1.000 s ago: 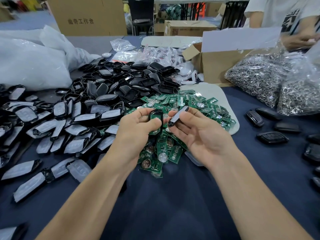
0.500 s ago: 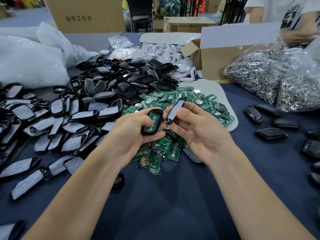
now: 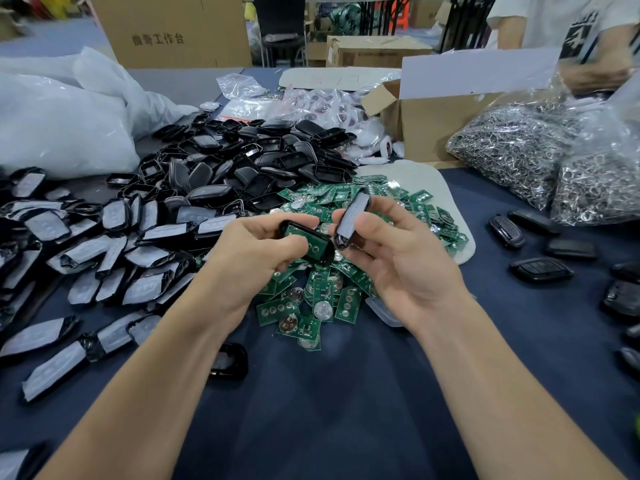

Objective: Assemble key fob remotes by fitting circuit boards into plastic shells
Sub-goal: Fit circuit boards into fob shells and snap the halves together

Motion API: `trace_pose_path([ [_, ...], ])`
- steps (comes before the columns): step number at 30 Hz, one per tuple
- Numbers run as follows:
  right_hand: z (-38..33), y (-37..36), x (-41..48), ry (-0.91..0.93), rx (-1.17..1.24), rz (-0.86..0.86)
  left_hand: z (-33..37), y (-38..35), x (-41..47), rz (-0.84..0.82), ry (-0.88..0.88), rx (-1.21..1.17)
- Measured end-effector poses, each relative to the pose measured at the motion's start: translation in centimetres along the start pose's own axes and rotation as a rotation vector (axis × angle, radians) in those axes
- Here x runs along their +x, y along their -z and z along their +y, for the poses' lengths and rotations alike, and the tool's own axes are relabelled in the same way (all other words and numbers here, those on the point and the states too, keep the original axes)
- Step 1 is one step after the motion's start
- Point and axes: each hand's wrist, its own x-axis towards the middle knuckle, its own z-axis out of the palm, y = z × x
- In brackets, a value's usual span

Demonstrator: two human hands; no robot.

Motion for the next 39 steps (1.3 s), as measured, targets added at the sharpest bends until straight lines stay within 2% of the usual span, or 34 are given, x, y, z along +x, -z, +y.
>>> trace_pose_path([
  [2, 0.0, -0.2, -0.2, -0.005, -0.075, -0.023, 0.1, -0.4, 0.0, -0.123, 0.002, -0.019],
  [3, 0.0, -0.3, -0.2, -0.007, -0.085, -0.027, 0.0, -0.6, 0.0, -0.127, 0.000, -0.051],
  [7, 0.0, -0.5, -0.3, 0.001, -0.065, -0.026, -0.5, -1.6, 0.0, 0.098, -0.055, -0.100],
  [10, 0.1, -0.6, -0.2, 0.006, -0.087, -0.005, -0.9, -1.8, 0.2, 0.191, -0.099, -0.100],
  [15, -0.1, -0.2, 0.0, 0.023, -0.081, 0.017, -0.6, -1.5, 0.4, 0.147, -0.098, -0.022],
  [20, 0.7, -0.3, 0.0, 0.019, -0.228, 0.013, -0.8, -1.6, 0.2, 0.104, -0.088, 0.049],
  [28, 1.2, -0.2, 0.2, 0.013, -0.268, 0.019, -0.9, -1.5, 0.1, 0.329, -0.105, 0.076],
  [39, 1.4, -0.5, 0.2, -0.027, -0.253, 0.028, -0.9, -1.6, 0.2, 0.347, -0.100, 0.112],
])
